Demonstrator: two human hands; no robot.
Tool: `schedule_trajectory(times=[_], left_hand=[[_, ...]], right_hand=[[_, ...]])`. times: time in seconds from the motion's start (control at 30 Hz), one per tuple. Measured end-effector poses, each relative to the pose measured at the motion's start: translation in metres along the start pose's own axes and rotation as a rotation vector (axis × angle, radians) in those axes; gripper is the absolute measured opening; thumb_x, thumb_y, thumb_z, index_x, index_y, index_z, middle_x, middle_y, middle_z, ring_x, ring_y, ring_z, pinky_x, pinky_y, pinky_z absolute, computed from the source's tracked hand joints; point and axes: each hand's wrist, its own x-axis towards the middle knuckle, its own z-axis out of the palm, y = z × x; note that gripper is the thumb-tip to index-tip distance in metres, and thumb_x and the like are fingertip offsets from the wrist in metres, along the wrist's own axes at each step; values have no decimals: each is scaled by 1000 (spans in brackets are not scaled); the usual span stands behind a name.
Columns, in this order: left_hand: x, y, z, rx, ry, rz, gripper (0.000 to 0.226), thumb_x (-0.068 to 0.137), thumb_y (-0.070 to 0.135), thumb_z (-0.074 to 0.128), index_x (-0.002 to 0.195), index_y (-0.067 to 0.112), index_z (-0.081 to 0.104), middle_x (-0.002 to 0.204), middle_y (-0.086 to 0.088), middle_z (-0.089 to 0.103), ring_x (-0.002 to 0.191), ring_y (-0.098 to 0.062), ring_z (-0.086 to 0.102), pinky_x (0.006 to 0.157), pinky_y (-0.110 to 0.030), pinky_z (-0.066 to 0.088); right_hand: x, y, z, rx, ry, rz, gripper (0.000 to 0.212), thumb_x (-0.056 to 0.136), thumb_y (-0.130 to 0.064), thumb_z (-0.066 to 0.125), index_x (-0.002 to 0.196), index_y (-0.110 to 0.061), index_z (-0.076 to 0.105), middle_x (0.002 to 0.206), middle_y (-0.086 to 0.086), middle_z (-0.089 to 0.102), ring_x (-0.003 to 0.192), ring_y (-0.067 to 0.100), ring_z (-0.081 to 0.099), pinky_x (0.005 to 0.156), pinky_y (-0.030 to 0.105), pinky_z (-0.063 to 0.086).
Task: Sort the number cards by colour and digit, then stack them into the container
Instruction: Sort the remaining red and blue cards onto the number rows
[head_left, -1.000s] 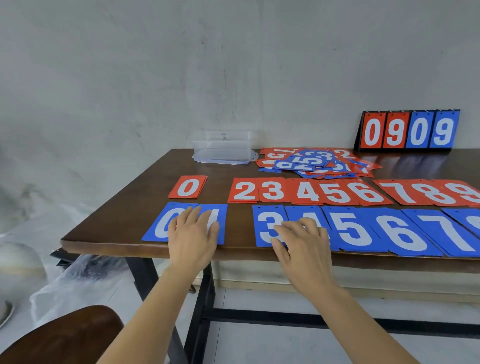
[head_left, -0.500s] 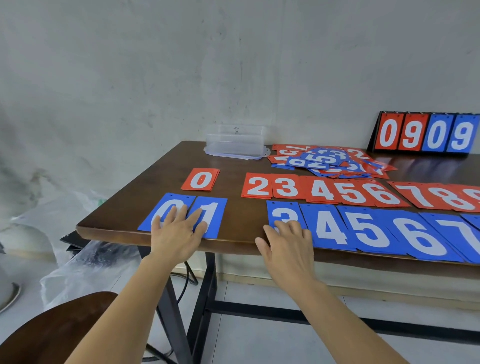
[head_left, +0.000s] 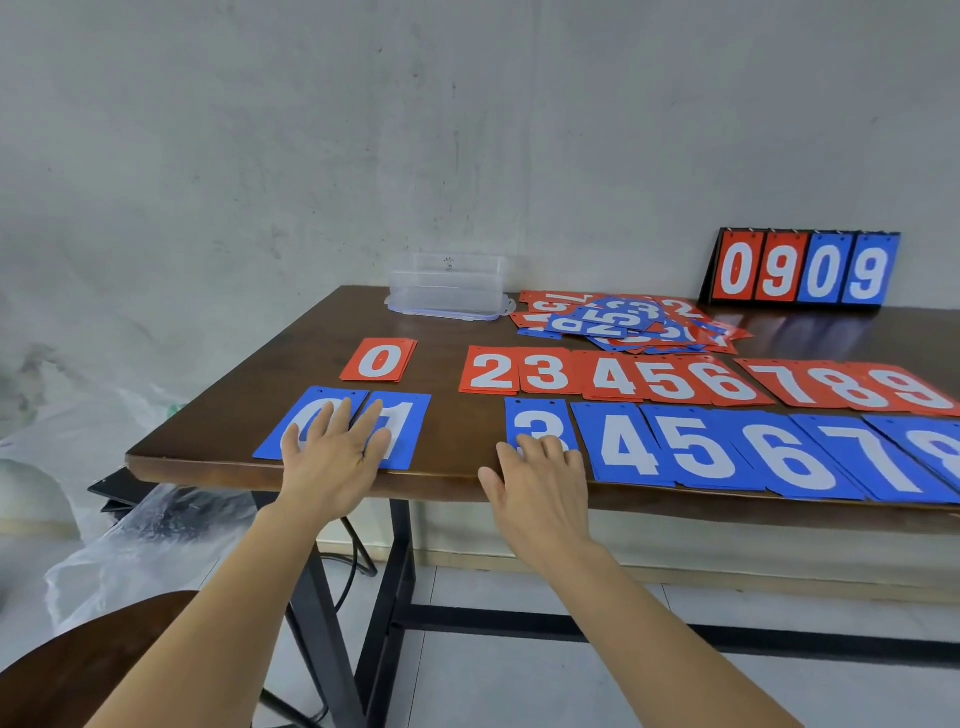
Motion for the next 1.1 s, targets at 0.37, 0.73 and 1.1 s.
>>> schedule_trajectory(times=[0.37, 0.73, 1.1], left_hand=[[-10, 80, -13, -173, 142, 224, 57, 102, 46, 29, 149, 15, 32, 152, -6, 39, 140, -23, 32, 115, -37, 26], [47, 191, -31, -92, 122, 386, 57, 103, 47, 29, 149, 14, 33, 151, -6, 39, 139, -24, 34, 113, -38, 27], [179, 262, -5, -120, 62, 269, 49, 99, 45, 42, 130, 9, 53, 126, -11, 58, 115, -27, 52, 95, -38, 42]], right_hand=[[2, 29, -23, 31, 63, 22, 44, 99, -47, 38, 132, -20, 50, 131, 0, 55, 121, 21, 43, 99, 37, 34], [39, 131, -63, -76, 119, 161, 47, 99, -46, 42, 138, -19, 47, 136, 1, 54, 127, 21, 43, 104, 36, 33], [162, 258, -57, -48, 81, 228, 45, 98, -45, 44, 133, -18, 55, 128, 5, 61, 121, 25, 49, 99, 39, 39]])
